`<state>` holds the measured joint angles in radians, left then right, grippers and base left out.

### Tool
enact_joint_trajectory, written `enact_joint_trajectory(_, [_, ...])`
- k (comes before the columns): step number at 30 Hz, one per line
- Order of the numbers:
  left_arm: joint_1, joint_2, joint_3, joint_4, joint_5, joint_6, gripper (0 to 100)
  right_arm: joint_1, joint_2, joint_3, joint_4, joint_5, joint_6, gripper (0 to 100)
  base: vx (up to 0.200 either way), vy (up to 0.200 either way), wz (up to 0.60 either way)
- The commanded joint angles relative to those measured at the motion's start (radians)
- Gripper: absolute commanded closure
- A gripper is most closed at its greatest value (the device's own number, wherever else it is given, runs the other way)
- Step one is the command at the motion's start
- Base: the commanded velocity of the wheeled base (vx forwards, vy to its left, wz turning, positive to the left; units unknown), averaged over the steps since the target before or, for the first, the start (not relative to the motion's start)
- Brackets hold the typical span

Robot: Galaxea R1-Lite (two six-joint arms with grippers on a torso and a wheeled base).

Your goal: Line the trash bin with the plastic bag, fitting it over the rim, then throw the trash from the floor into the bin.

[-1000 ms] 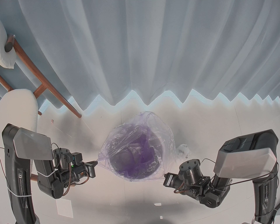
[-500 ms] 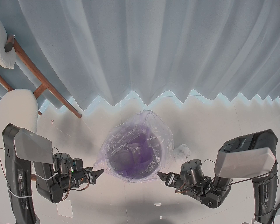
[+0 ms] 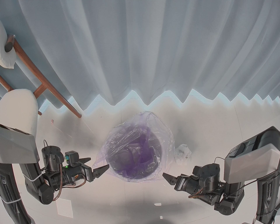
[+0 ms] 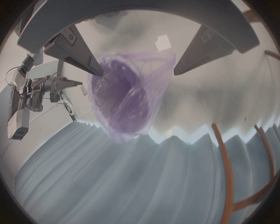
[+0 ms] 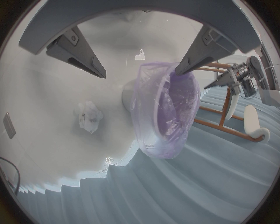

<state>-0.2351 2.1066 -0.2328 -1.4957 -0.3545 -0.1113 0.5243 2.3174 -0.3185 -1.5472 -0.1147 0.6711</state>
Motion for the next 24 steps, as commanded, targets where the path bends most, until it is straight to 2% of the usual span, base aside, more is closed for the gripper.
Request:
enact_joint_trajectory(1, [-0.082, -0.085, -0.103, 0.057, 0.061, 0.027, 0, -0.032, -0.032, 0.042, -0.022, 0.001, -0.024, 0, 0.000, 0.000, 0.00])
enact_joint_trajectory(2, [-0.087, -0.086, -0.108, 0.060, 0.065, 0.027, 0, -0.033, -0.033, 0.042, -0.022, 0.001, -0.024, 0, 0.000, 0.000, 0.00])
enact_joint_trajectory(4, [-0.124, -0.083, -0.209, 0.144, 0.077, 0.081, 0, -0.046, -0.039, 0.039, -0.022, 0.001, -0.024, 0, 0.000, 0.000, 0.00])
enact_joint_trajectory(9, [-0.122, -0.051, -0.384, 0.304, 0.074, 0.309, 0, -0.052, -0.050, 0.027, -0.022, -0.003, -0.025, 0, 0.000, 0.000, 0.00])
enact_joint_trajectory(16, [-0.133, 0.041, -0.516, 0.335, 0.066, 0.481, 0, -0.052, -0.038, 0.029, -0.020, -0.023, -0.019, 0, 0.000, 0.000, 0.00])
enact_joint_trajectory(24, [-0.168, 0.070, -0.514, 0.335, 0.072, 0.507, 0, -0.052, -0.035, 0.027, -0.020, -0.023, -0.018, 0, 0.000, 0.000, 0.00])
